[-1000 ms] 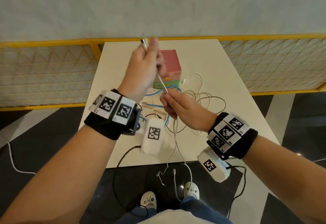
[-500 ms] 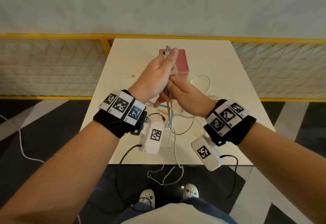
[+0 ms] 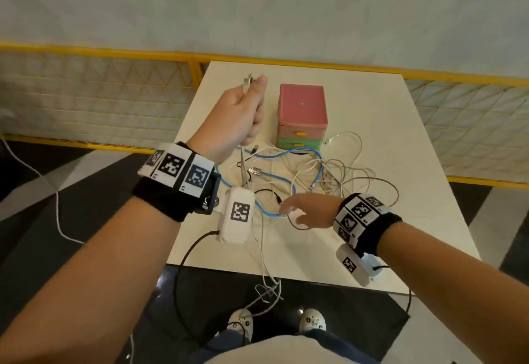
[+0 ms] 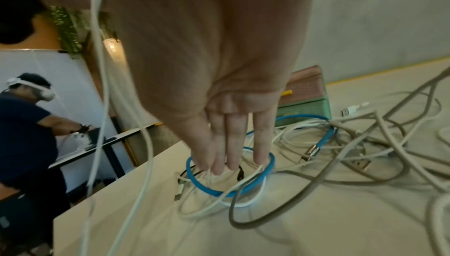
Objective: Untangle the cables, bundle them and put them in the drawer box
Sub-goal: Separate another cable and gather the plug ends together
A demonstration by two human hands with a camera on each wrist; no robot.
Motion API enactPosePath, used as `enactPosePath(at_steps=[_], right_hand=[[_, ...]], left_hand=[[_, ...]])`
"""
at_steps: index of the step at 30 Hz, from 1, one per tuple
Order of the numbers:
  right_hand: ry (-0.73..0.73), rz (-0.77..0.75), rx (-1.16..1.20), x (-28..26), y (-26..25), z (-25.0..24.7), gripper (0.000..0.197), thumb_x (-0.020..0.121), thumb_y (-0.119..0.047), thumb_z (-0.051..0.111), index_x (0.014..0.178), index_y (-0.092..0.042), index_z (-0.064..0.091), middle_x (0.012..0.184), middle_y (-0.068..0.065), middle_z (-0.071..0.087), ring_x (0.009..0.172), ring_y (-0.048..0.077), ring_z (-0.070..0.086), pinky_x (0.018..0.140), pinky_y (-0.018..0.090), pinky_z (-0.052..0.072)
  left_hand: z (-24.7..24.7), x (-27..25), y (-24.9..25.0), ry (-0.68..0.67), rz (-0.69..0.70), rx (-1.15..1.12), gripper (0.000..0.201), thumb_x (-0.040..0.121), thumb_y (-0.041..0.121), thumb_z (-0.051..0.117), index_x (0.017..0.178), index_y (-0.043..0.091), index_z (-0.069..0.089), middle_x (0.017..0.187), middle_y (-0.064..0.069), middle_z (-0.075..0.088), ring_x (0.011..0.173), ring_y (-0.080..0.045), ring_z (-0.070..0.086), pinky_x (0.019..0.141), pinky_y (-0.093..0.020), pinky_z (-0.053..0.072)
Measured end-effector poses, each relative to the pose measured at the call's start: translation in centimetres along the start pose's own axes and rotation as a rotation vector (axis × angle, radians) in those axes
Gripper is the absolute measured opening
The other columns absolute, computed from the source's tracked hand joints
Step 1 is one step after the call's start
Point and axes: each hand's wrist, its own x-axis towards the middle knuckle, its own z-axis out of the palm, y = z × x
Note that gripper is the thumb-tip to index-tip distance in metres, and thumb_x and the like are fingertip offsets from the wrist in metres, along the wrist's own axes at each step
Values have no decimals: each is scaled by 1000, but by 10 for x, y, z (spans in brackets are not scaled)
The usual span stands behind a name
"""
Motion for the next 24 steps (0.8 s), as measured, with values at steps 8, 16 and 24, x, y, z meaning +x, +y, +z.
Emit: enactPosePath(at_steps=[8, 16, 24], right_hand=[[151, 184, 25, 63, 6, 8, 34, 93, -2, 40, 122, -8, 58, 130, 16, 54, 117, 30, 53, 99, 34, 43], [296, 348, -70, 88, 6, 25, 25, 92, -16, 45, 115, -9, 52, 119, 15, 53, 110, 33, 55, 93, 39, 46], [813, 168, 586, 63, 15, -8, 10, 84, -7, 58, 91, -11, 64, 95, 7, 65, 91, 21, 62, 84, 27, 51]], left_hand=[[6, -2, -34, 26, -107, 146, 41, 104, 41, 36, 70, 19, 32, 57, 1, 29, 43, -11, 23, 43, -24, 18], [10, 8, -44, 74, -132, 188, 42, 102, 43, 38, 67, 21, 33, 56, 5, 31, 42, -10, 25, 45, -24, 21], [5, 18, -47, 43, -95, 150, 40, 102, 38, 42, 70, 16, 43, 66, -8, 42, 44, -10, 31, 46, -23, 26]])
